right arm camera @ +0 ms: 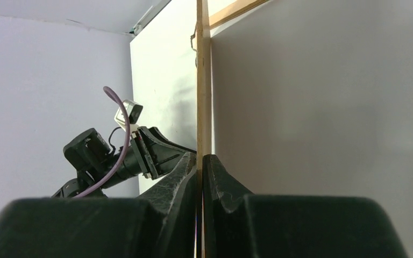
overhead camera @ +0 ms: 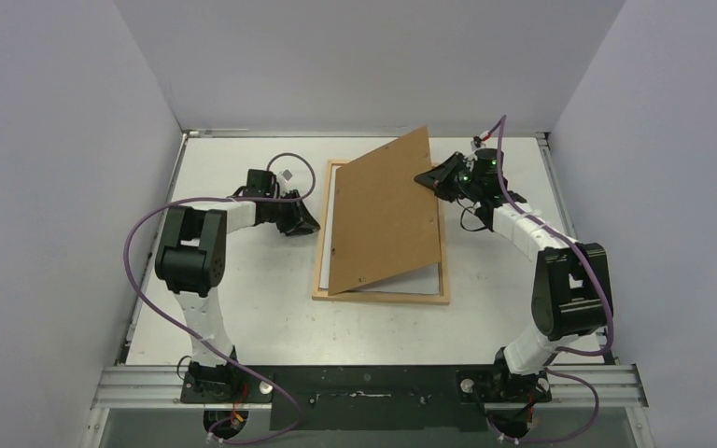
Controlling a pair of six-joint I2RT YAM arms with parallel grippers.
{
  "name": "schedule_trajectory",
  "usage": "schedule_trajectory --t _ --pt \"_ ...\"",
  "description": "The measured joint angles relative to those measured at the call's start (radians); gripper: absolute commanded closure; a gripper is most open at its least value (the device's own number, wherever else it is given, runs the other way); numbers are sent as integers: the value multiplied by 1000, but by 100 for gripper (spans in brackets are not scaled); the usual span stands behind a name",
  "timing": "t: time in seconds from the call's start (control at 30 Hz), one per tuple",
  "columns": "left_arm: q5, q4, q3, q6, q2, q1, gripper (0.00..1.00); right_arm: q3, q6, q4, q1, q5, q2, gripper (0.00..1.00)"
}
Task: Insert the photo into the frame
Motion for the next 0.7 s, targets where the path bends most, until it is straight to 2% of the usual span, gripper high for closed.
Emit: schedule_trajectory --t 0.43,0.7 --pt "19 -1 9 1 13 0 77 0 15 55 7 11 15 100" --pt "26 -1 16 1 18 0 78 0 30 119 26 6 78 100"
